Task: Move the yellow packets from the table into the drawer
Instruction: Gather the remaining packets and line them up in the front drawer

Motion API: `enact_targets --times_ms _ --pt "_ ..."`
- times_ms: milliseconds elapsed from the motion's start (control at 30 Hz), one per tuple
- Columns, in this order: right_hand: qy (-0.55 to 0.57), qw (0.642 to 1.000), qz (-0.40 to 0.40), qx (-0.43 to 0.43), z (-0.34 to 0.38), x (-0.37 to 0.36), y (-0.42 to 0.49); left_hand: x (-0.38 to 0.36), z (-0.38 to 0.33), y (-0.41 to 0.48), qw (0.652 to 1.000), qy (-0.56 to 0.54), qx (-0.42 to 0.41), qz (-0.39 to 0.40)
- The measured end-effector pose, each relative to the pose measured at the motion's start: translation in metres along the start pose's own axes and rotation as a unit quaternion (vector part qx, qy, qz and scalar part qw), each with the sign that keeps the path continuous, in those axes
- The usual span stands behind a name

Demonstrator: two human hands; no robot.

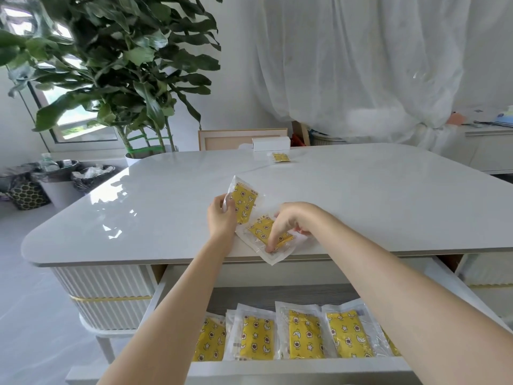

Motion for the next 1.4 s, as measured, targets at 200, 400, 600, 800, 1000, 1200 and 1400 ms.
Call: enact_targets --times_ms 200,400,600,800,1000,1200,1400 --pt "0.073 0.997 0.007 0.007 -0.001 -0.003 0.001 0.001 0.001 0.001 1.0 -0.006 0.007 -0.005" --pt "0.244 0.969 -0.042 0.003 -0.017 0.009 0.016 0.003 0.001 0.002 1.0 -0.015 0.007 -0.011" --pt "0.423 0.887 -0.183 0.032 -0.045 0.045 0.014 0.003 0.001 0.0 0.997 -0.073 0.008 -0.005" --pt "0.364 0.898 -0.248 0.028 -0.053 0.049 0.033 0.004 0.001 0.002 0.995 -0.1 -0.004 -0.017" --pt "0.185 0.971 -0.148 0.023 -0.043 0.033 0.048 0.009 -0.002 0.003 0.993 -0.108 -0.026 -0.03" --pt "0.093 0.99 -0.091 0.044 -0.04 0.032 0.044 0.006 -0.004 0.002 0.994 -0.103 -0.027 -0.021" --pt "0.027 0.996 -0.063 0.051 -0.036 0.028 0.032 0.005 -0.003 0.0 0.994 -0.104 -0.017 -0.012"
Point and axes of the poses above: each hand's wrist, its own y-axis towards the middle knuckle, its own x-axis out of the back of the hand, z = x × y, the point moved 7 cm from there along y, towards the middle knuckle, and after that the axes turned 5 degrees about -y, right-handed, at the moved point
